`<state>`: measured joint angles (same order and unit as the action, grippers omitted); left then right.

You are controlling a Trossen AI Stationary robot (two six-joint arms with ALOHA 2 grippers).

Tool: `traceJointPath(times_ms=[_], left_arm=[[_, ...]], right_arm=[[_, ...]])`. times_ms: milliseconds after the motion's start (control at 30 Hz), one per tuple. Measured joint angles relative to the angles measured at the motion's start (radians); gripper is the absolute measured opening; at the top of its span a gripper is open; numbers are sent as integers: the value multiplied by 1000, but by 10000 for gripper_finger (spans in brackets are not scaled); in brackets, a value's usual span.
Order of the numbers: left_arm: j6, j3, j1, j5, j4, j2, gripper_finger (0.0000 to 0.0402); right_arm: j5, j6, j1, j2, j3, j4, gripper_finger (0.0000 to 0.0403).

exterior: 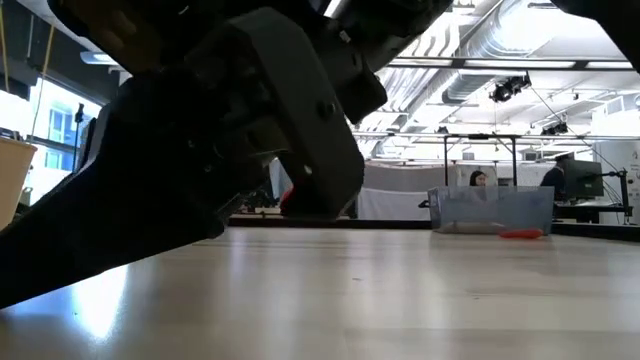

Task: Sort produce into baskets
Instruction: Put the bottom red chili into the right black bin

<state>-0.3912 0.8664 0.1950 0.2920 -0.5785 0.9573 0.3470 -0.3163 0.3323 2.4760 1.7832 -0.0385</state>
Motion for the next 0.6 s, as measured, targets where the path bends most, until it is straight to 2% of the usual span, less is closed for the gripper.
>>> traceJointPath(times_ms=[100,267,367,467,600], left_arm=[[0,0,0,1,-1,0,0],[0,0,0,1,0,0,0],[-1,0,0,1,1,0,0],[-19,0,0,1,1,0,0],[-18,0,0,1,1,0,0]], right_arm=[[-19,-12,-16,-44,-4,-91,3],[-125,-97,-78,-177,-6,-377,2],[-148,-108,-127,-248,-30,-545,1],[-166,-85,-178,-323,-134,-638,1],[-201,-31,-232,-495,-382,-631,1]])
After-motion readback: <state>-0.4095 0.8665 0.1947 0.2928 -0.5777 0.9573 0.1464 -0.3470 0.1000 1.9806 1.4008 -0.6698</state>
